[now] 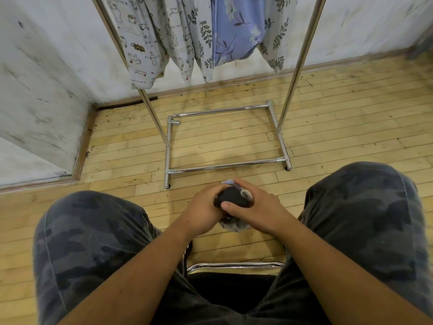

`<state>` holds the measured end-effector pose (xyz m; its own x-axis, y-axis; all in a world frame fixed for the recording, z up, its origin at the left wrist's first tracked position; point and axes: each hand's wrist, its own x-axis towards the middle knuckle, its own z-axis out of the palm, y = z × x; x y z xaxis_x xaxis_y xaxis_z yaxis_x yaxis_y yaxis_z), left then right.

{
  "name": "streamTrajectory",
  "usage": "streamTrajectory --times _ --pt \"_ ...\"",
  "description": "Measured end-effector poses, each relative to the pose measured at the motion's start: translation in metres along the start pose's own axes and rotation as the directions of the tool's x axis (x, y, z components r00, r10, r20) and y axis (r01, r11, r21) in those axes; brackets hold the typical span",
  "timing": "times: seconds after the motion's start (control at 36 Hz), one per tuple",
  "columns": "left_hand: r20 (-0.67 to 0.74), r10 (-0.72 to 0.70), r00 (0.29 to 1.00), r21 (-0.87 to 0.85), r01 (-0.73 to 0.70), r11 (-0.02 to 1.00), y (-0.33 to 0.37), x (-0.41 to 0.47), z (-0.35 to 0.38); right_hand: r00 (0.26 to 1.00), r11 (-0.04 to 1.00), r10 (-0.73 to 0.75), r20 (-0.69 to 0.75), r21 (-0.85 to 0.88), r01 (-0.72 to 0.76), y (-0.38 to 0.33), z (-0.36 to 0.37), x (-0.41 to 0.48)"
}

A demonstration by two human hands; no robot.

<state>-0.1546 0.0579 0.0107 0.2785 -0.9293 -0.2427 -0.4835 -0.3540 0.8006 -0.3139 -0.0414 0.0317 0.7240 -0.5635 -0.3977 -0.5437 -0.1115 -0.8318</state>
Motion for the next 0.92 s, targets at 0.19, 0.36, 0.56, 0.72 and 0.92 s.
streamTrajectory --times 0.19,0.36,0.56,0.72,0.92 --pt "-0.096 -0.009 0.995 -0.069 0.002 0.998 0.001 -0.001 0.004 0.987 0.983 0.066 -0.146 -0.16 -0.089 0.002 0.007 0.002" --pt "-0.258 -0.011 0.966 0.101 0.038 0.994 -0.002 -0.003 0.01 0.986 0.961 0.045 -0.161 -0.262 -0.086 0.006 0.017 0.004" --pt "-0.379 -0.171 0.909 0.177 0.253 0.951 -0.022 0.003 -0.004 0.98 0.956 0.051 -0.192 -0.274 -0.104 0.008 0.013 0.004" --pt "-0.349 -0.07 0.935 0.214 0.152 0.965 -0.014 0.003 -0.001 0.974 0.935 0.06 -0.218 -0.329 -0.131 0.009 0.015 0.003" --pt "-0.289 0.02 0.957 0.272 0.062 0.96 0.002 0.0 0.001 0.972 0.909 0.096 -0.214 -0.379 -0.173 0.005 0.015 0.0"
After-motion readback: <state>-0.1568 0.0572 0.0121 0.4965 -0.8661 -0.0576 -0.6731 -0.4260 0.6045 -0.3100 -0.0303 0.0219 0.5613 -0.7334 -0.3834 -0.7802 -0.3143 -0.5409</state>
